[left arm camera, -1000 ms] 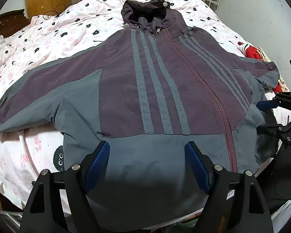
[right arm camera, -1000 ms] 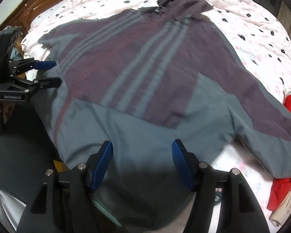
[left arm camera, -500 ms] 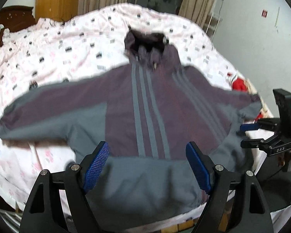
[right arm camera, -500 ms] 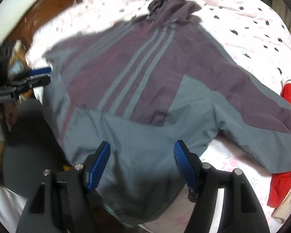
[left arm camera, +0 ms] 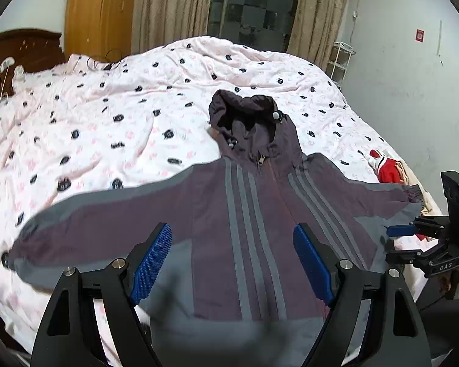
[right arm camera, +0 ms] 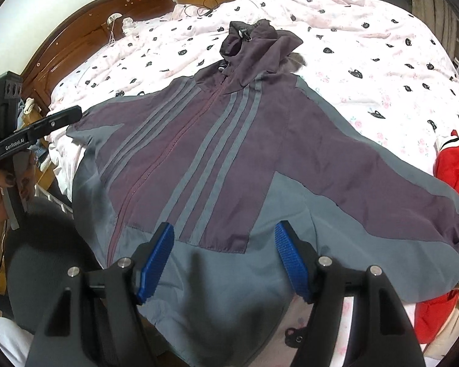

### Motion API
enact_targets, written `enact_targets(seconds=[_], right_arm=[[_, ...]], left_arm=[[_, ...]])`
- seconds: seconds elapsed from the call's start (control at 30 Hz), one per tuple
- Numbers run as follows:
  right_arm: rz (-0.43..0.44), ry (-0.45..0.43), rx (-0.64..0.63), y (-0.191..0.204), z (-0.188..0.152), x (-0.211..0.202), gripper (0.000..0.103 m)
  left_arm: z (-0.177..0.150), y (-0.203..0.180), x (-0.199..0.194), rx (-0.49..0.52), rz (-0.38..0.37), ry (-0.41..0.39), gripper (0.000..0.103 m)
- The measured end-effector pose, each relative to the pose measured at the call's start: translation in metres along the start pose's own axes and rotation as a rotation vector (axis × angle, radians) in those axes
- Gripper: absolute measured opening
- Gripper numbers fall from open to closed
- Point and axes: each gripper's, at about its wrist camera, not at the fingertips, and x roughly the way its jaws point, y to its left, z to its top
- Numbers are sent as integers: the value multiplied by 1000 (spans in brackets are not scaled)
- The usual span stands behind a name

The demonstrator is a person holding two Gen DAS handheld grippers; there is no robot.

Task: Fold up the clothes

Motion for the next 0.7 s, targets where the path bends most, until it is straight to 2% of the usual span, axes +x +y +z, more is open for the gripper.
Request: enact_targets(seconds=[0.33, 0.7], right_arm=[[-9, -12, -5, 7, 13, 12, 70], [-20, -4, 15, 4, 29, 32, 71]], left_arm=[[17, 2, 26, 14, -10, -19, 78], [29, 17, 58, -25, -7, -16, 78]])
